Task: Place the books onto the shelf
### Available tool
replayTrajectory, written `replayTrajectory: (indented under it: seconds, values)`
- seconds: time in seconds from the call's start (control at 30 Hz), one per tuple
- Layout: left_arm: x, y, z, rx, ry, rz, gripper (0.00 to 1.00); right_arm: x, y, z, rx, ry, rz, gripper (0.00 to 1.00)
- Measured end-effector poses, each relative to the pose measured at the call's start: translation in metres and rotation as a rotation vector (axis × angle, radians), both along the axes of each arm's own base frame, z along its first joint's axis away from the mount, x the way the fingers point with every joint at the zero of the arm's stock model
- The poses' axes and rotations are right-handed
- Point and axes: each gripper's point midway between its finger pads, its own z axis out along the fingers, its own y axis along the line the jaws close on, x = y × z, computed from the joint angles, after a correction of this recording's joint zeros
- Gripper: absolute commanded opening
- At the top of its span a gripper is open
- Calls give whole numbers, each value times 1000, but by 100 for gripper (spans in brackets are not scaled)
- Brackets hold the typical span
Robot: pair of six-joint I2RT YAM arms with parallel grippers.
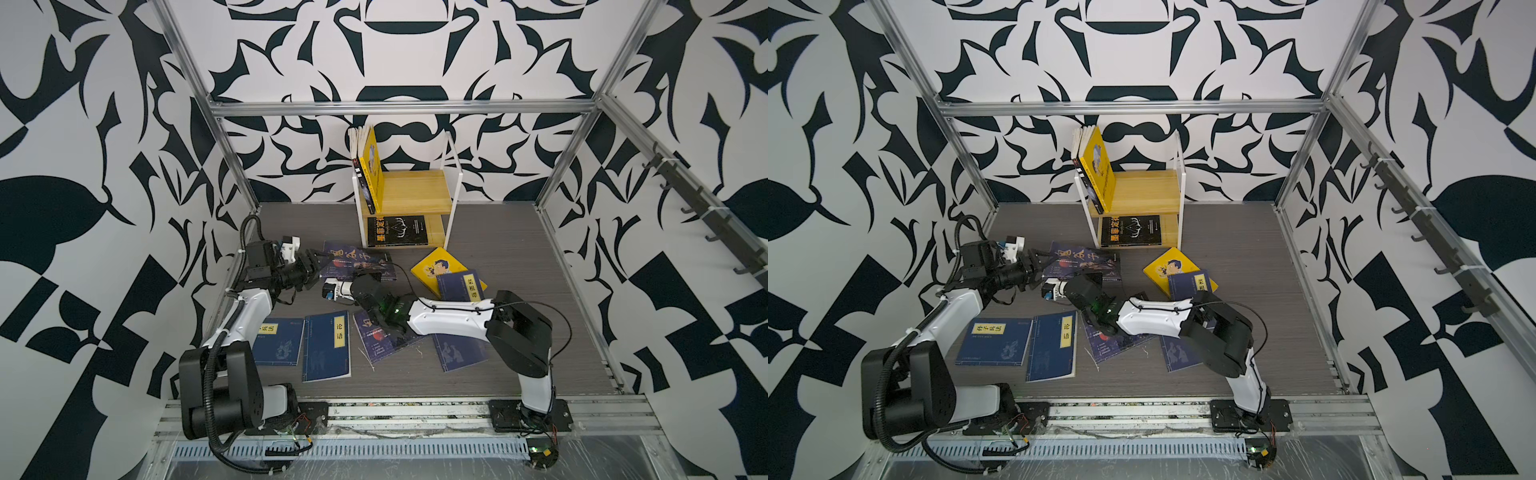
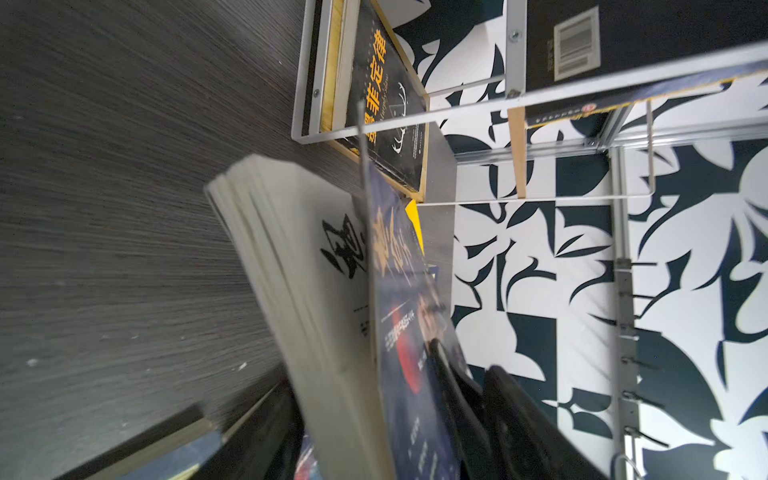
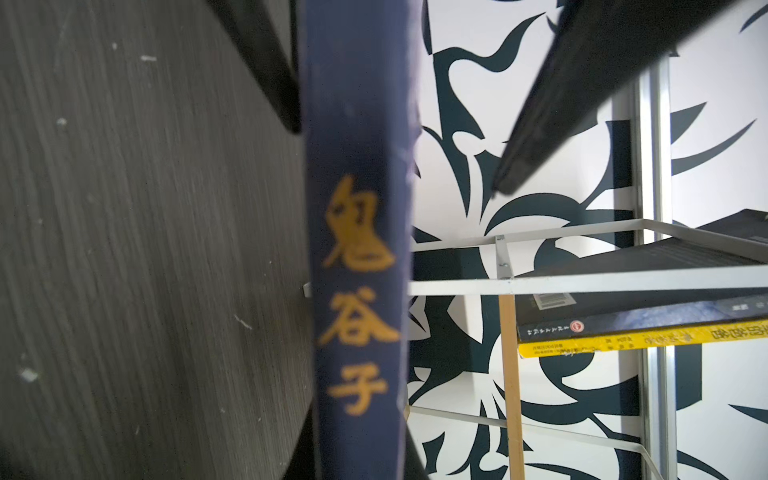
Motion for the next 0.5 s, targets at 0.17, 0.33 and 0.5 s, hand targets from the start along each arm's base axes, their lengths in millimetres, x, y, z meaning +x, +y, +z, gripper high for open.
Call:
replayTrajectory:
  seconds: [0.17, 0.33, 0.5]
  values:
    - [2, 14, -5, 68, -13, 39, 78, -8, -30, 11, -52, 24, 19, 0]
    - [4, 30, -11, 177, -29, 74, 80, -7, -58, 44, -38, 35, 32, 0]
    - [0, 46, -11, 283, -55, 106, 84, 7, -89, 61, -36, 55, 14, 0]
